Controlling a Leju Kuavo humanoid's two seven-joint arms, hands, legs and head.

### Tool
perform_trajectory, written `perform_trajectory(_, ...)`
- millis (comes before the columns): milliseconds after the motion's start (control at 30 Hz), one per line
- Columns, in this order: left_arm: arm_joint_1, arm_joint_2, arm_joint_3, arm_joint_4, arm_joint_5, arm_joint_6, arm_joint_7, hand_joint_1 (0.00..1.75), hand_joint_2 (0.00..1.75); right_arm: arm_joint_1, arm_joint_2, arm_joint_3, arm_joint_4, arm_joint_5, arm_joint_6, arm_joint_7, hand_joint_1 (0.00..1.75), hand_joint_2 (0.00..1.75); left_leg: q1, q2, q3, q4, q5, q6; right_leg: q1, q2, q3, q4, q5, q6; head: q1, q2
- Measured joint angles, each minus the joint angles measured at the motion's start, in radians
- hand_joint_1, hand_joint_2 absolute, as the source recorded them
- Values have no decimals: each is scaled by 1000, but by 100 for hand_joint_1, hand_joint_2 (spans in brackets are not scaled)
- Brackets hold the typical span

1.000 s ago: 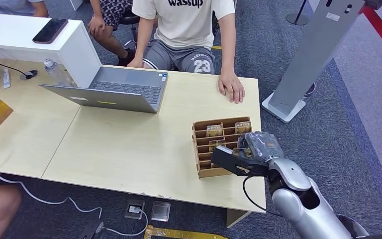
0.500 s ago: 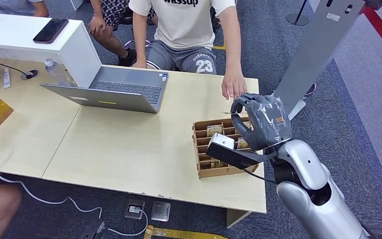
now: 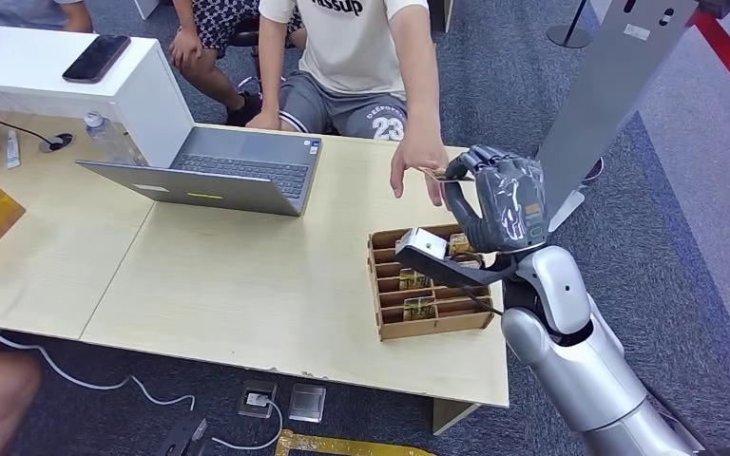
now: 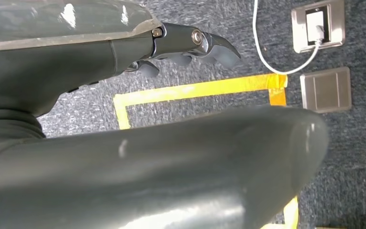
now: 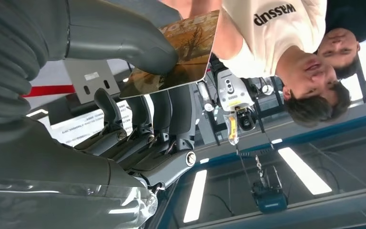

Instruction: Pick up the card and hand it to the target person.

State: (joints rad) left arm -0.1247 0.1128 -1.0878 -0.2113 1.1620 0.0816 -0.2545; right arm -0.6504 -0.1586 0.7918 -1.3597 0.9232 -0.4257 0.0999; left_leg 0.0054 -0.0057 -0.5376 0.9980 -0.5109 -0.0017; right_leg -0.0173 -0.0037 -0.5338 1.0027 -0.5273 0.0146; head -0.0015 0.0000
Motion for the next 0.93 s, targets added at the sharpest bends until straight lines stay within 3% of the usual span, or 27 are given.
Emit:
perform_trajectory(200,-2,-3,-2,0,0,0,1,0,0,-18,27,-18,119,-26,-50,-30,138,175,0,0,0,0,0,0,0,0,0,0,0,0,0,0)
perform_trajectory(233,-1,-4,-2,0,0,0,1,0,0,-19,30,-20,136,-30,-52,-32,103,175,0,0,0,0,0,0,0,0,0,0,0,0,0,0)
perform_trajectory(333,0,-4,-3,0,-1,0,2,0,131,-20,35,-23,177,-34,-58,-35,0,175,0,0,0,0,0,0,0,0,0,0,0,0,1,0)
perform_trajectory(367,0,-4,-3,0,-1,0,2,0,175,-19,36,-23,187,-33,-60,-33,0,175,0,0,0,0,0,0,0,0,0,0,0,0,1,0)
perform_trajectory(500,0,-4,-12,0,-3,0,4,0,0,-18,40,-23,225,-38,-65,-30,0,175,0,0,0,0,0,0,0,0,-1,0,0,0,1,0)
perform_trajectory(633,4,-4,-17,0,9,4,4,0,0,-5,43,-33,239,-123,-58,-60,0,175,0,0,0,0,0,0,0,0,-1,0,0,0,0,0)
perform_trajectory(933,16,-4,-17,0,37,21,10,0,0,89,33,-90,151,-498,23,-117,0,175,0,0,0,0,0,0,0,0,-1,0,0,0,0,0)
